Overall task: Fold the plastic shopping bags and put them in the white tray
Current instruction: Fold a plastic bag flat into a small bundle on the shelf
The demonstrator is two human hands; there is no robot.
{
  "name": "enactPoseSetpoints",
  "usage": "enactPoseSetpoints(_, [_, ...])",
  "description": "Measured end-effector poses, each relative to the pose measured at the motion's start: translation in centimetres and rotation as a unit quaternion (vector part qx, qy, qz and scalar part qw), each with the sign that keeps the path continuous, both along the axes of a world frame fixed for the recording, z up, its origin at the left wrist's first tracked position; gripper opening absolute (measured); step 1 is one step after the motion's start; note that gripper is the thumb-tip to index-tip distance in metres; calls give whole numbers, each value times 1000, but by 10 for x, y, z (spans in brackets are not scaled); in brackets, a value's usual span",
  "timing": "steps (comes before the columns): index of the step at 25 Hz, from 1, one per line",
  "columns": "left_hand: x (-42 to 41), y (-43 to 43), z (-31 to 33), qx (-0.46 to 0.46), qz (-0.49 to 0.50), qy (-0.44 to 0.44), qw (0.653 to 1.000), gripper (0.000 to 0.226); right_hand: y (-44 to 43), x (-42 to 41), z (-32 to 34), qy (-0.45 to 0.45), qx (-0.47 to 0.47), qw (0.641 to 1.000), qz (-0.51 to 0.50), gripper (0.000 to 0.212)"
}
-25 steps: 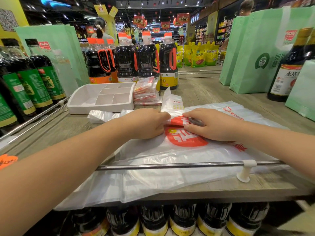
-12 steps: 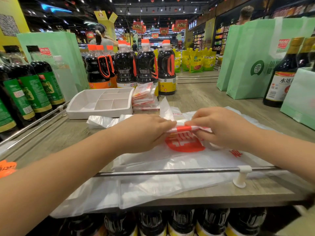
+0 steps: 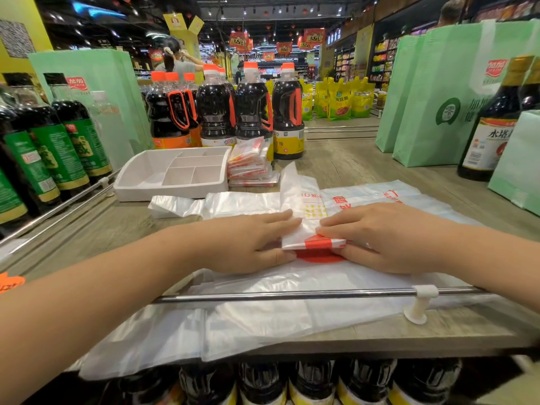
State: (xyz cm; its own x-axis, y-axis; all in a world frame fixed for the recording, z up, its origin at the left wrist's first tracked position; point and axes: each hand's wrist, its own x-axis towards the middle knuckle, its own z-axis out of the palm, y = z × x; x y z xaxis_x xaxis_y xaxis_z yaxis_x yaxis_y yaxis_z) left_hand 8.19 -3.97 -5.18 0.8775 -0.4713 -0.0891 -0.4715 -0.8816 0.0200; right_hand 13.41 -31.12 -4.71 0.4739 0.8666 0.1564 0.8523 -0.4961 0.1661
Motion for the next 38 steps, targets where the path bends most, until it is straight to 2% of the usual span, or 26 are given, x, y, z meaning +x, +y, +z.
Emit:
enactPoseSetpoints(4, [4, -1, -1, -26, -11, 40, 999, 65, 1, -1, 2, 23, 0, 1000, -4, 64])
enactPoseSetpoints(8, [5, -1, -1, -53, -4, 59, 997, 61, 1, -2, 0, 44, -16, 999, -20, 53])
enactPoseSetpoints(13, [6, 1, -4, -105, -10, -39, 994, 48, 2, -6, 4, 100, -18, 993, -58, 44])
enactPoseSetpoints(16, [8, 2, -2, -160, -20, -69, 984, 36, 7, -4, 5, 141, 40, 988, -54, 32])
enactPoseSetpoints(21, [17, -1, 1, -324, 96, -35, 941, 15, 17, 13, 1, 200, 216, 945, -140, 13])
enactPoseSetpoints(24, [21, -11, 4, -372, 150, -5, 916, 15, 28, 24, 1, 214, 254, 928, -169, 21])
enactPoseSetpoints(27, [28, -17, 3, -348, 181, -23, 920, 20, 35, 31, 0, 206, 253, 925, -193, 30])
enactPoseSetpoints(31, [37, -17, 0, -348, 224, -21, 910, 29, 43, 37, -2, 193, 254, 926, -200, 68])
enactPoseSetpoints(35, [38, -15, -5, -302, 231, -43, 924, 52, 49, 37, -7, 140, 185, 953, -194, 57])
enactPoseSetpoints(38, [41, -12, -6, -254, 216, -52, 941, 58, 49, 33, -7, 132, 151, 960, -193, 47])
